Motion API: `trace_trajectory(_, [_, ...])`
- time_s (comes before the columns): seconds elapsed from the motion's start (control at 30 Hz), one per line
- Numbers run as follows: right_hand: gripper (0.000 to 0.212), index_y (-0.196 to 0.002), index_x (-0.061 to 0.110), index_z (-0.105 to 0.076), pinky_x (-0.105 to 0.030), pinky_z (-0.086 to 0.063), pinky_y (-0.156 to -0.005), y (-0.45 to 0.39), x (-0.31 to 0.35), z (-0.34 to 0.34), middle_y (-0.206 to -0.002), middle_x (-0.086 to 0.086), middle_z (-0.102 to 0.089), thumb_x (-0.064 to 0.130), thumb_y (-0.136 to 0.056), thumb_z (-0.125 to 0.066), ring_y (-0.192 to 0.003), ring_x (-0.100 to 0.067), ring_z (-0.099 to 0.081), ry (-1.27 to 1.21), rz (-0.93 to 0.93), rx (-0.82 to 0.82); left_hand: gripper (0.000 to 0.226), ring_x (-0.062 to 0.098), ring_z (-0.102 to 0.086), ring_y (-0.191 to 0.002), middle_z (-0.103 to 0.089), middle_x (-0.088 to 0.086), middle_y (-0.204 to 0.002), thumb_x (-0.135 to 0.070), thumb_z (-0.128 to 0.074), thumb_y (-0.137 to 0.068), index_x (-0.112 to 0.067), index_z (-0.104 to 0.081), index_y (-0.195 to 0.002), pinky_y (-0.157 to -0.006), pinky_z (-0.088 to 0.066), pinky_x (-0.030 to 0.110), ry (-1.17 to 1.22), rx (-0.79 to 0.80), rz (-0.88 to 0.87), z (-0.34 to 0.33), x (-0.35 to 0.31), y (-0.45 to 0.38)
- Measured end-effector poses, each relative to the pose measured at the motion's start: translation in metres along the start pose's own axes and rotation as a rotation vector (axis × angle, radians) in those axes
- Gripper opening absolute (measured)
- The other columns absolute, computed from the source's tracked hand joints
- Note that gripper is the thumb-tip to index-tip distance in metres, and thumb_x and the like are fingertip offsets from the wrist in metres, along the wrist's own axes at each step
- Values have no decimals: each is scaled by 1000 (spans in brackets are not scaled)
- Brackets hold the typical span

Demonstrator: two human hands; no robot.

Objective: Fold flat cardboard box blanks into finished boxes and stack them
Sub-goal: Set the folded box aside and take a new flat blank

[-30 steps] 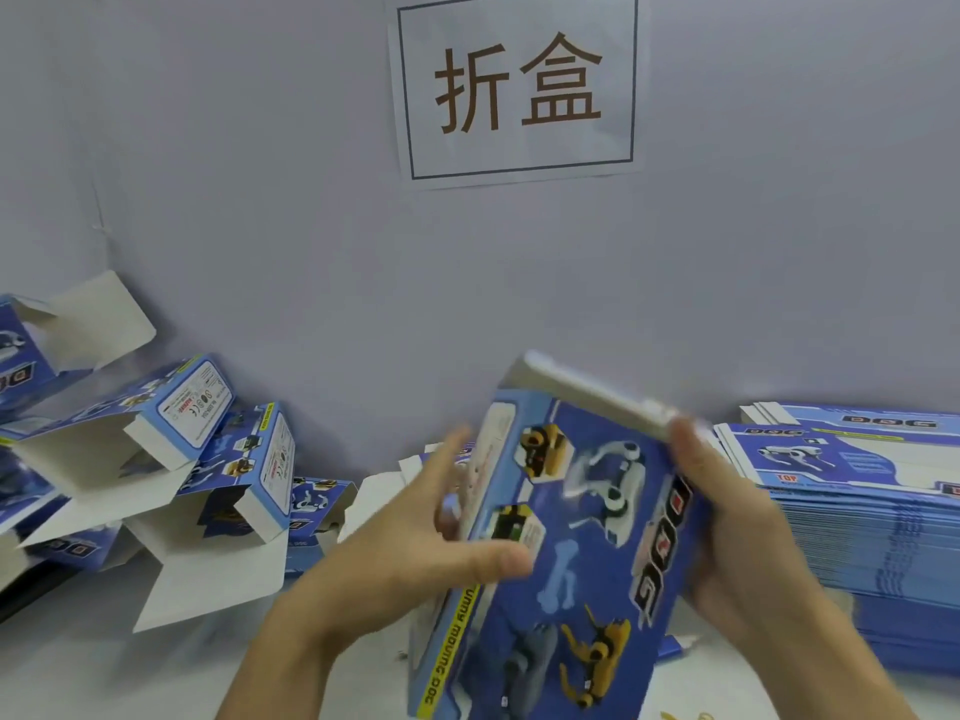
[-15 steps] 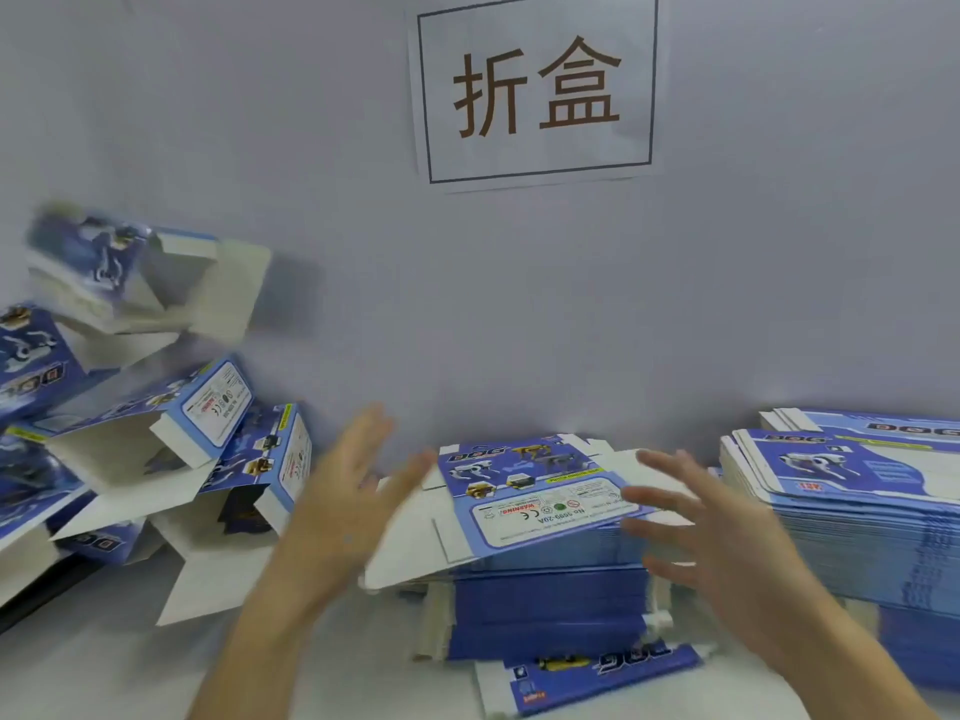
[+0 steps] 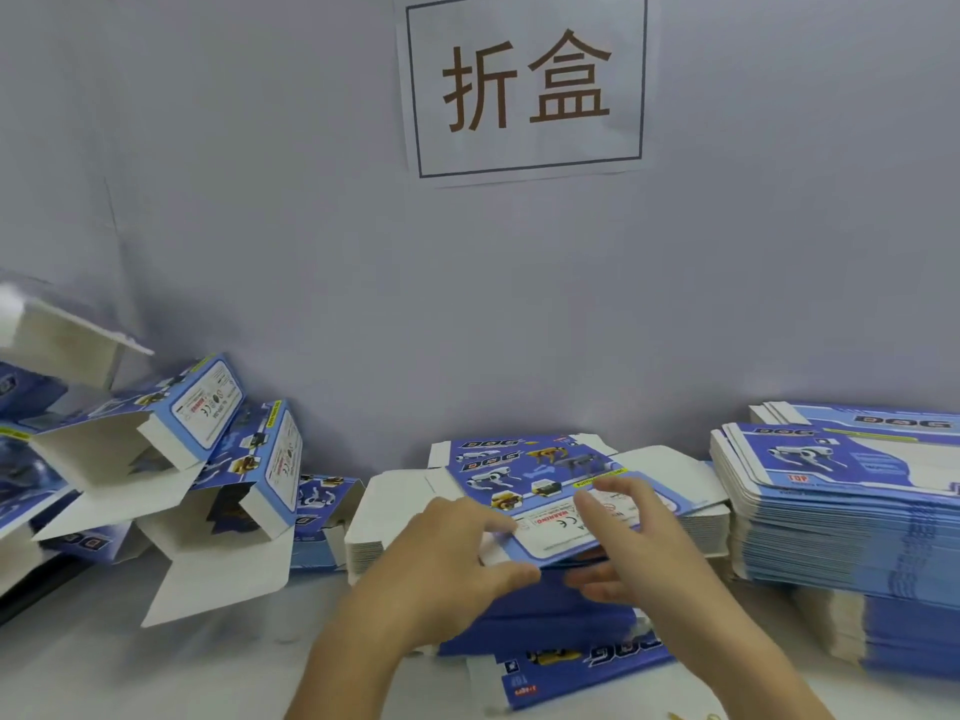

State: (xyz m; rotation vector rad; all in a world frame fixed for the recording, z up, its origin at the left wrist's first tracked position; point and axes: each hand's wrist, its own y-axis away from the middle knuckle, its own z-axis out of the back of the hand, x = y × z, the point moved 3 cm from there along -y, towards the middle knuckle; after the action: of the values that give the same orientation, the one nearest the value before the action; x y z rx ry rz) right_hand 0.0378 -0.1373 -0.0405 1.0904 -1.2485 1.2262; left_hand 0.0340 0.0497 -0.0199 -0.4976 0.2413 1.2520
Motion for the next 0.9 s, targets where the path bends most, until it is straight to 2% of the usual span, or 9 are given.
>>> trace_trajectory(0.13, [8,-104,23,-64,-25,-56,-49,-3,-4,7,-97,-11,-72,24,-96,-66,-81,-25,-75,-152,-24,-124,54,-6,-52,-94,-56,-19,-114,-58,-80,-73,-46,-49,-114,-59,-42,6,153,-56,-19,-4,-14,0])
trace_trajectory(0.33, [35,-108,23,-62,-27,-58,-53,-4,-1,19,-97,-16,-73,-9,-98,-53,-72,-18,-76,-419,52,-156,38,0,-59,-99,-59,-13,-113,-49,-78,-78,-41,-55,-107,-71,-51,14,616,-354,93,10,-6,-2])
trace_trajectory(0.4, [38,-108,24,-62,-28,-59,-52,-5,-1,21,-101,-16,-72,-11,-97,-52,-74,-20,-76,-514,67,-142,53,12,-55,-107,-51,-6,-120,-37,-82,-79,-35,-47,-118,-81,-54,31,612,-520,222,19,2,1])
trace_trajectory(0.47, [41,-111,24,-62,-29,-59,-53,-5,-1,20,-106,-18,-71,-13,-95,-52,-75,-21,-76,-583,74,-98,66,19,-63,-101,-58,-3,-115,-35,-86,-72,-27,-46,-124,-77,-56,37,754,-467,305,23,11,4])
trace_trajectory(0.57, [44,-115,29,-57,-30,-60,-54,-3,2,13,-111,-19,-68,-10,-96,-53,-75,-21,-77,-545,49,-19,49,34,-73,-89,-77,11,-99,-30,-80,-69,-8,-70,-112,-68,-59,36,1101,-180,242,24,15,8])
trace_trajectory(0.67, [44,-127,34,-44,-28,-57,-49,-1,4,9,-103,-14,-69,10,-96,-65,-62,-18,-74,-214,-17,-35,18,30,-75,-81,-78,11,-92,-16,-71,-87,-9,-75,-104,-59,-58,35,1083,-220,146,28,9,11])
trace_trajectory(0.73, [58,-134,40,-32,-19,-52,-47,4,14,8,-97,1,-66,45,-89,-69,-62,-12,-72,137,13,-38,9,21,-75,-74,-78,1,-85,-17,-68,-92,-18,-77,-95,-58,-58,34,917,-354,68,34,2,11])
trace_trajectory(0.83, [99,-137,56,-14,-8,-45,-70,15,36,-2,-116,21,-46,84,-56,-62,-96,2,-56,325,213,2,11,14,-73,-71,-77,-6,-80,-23,-71,-92,-29,-78,-86,-59,-57,32,793,-434,-91,42,-17,15])
trace_trajectory(0.9, [135,-151,52,6,-20,-42,-97,19,41,-9,-143,23,-27,92,-44,-66,-129,-4,-41,262,285,35,8,12,-72,-70,-76,-7,-80,-30,-72,-88,-37,-77,-87,-57,-57,25,799,-365,-201,42,-30,18])
